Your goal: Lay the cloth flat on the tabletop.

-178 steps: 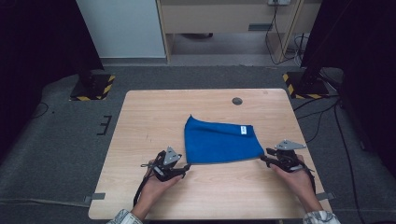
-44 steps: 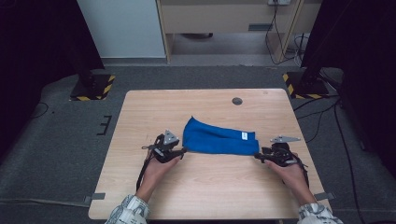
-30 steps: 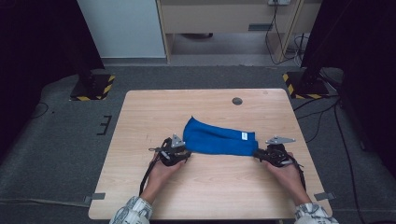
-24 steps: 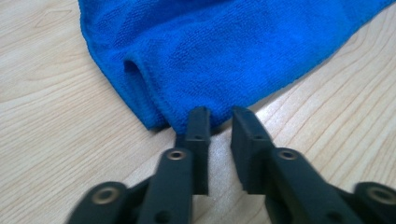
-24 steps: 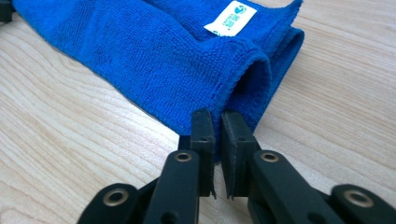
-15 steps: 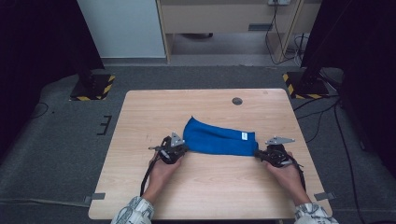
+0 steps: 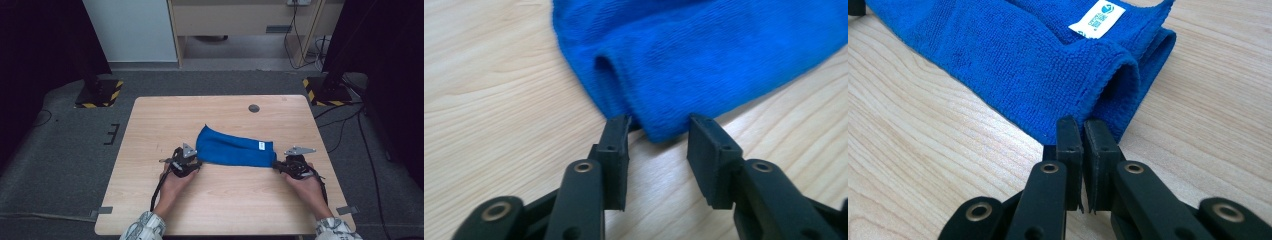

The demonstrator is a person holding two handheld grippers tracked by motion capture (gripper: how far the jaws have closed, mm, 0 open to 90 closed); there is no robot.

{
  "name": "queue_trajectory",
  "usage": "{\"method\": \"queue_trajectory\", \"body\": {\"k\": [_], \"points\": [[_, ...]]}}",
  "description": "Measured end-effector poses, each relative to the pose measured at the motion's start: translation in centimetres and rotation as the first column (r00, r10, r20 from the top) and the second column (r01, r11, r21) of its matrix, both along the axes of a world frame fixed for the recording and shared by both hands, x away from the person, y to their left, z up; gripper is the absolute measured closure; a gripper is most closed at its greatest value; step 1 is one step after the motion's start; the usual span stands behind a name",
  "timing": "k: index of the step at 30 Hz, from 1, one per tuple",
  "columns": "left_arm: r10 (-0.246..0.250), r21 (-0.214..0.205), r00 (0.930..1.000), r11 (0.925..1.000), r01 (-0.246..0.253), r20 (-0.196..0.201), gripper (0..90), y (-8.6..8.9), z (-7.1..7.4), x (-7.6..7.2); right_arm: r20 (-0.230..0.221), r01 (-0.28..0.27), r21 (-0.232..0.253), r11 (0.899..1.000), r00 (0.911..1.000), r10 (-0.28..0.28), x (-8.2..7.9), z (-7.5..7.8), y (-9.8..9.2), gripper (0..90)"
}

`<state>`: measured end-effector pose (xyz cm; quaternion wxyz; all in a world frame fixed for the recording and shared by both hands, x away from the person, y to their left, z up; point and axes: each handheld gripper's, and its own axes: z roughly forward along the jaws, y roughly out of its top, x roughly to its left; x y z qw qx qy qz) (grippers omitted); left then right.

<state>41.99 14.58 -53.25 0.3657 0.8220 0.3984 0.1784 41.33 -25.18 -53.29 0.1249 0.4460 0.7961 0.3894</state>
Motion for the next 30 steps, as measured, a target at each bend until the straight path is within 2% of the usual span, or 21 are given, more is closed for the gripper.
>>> {"method": "queue_trajectory", "body": {"k": [4, 8, 11, 15, 19, 22, 25, 30], "points": [[-0.006, 0.012, 0.9999, 0.9999, 0.006, 0.009, 70.0, -0.4, 0.0, 0.2, 0.006, -0.002, -0.005, 1.000, 1.0000, 0.002, 0.0, 0.0, 0.0, 86.9], [-0.001, 0.003, 1.0000, 1.0000, 0.001, 0.010, 83.0, -0.3, 0.0, 0.4, 0.015, -0.003, -0.006, 1.000, 0.9999, 0.003, 0.0, 0.0, 0.1, 87.3], [-0.005, 0.008, 0.9997, 1.0000, 0.005, 0.023, 85.4, -0.4, 0.3, 0.3, 0.017, -0.004, -0.013, 1.000, 0.9999, 0.004, 0.0, 0.0, 0.2, 87.4], [-0.005, -0.013, 0.9997, 0.9999, 0.005, 0.026, 85.6, -0.2, 1.2, -0.3, 0.030, 0.003, -0.010, 1.000, 0.9996, -0.002, -0.4, 0.3, 0.1, 86.9], [-0.031, -0.007, 0.9990, 0.9995, 0.031, 0.031, 85.6, 0.0, 2.1, -1.3, 0.041, -0.008, -0.002, 1.000, 0.9991, 0.008, -1.1, 0.8, -0.1, 87.0], [-0.042, -0.038, 0.9988, 0.9984, 0.043, 0.026, 85.7, 0.4, 2.7, -2.6, 0.035, -0.023, -0.010, 1.000, 0.9991, 0.023, -2.3, 1.1, -0.1, 87.0], [-0.074, -0.011, 0.9972, 0.9972, 0.074, 0.011, 85.7, 0.6, 2.8, -4.1, 0.013, -0.052, -0.023, 0.998, 0.9986, 0.052, -3.7, 0.9, -0.3, 87.0], [-0.105, 0.037, 0.9942, 0.9937, 0.105, -0.026, 85.6, 0.7, 2.5, -5.9, 0.001, -0.080, -0.048, 0.996, 0.9968, 0.080, -4.8, 1.1, 0.3, 86.9]]}}
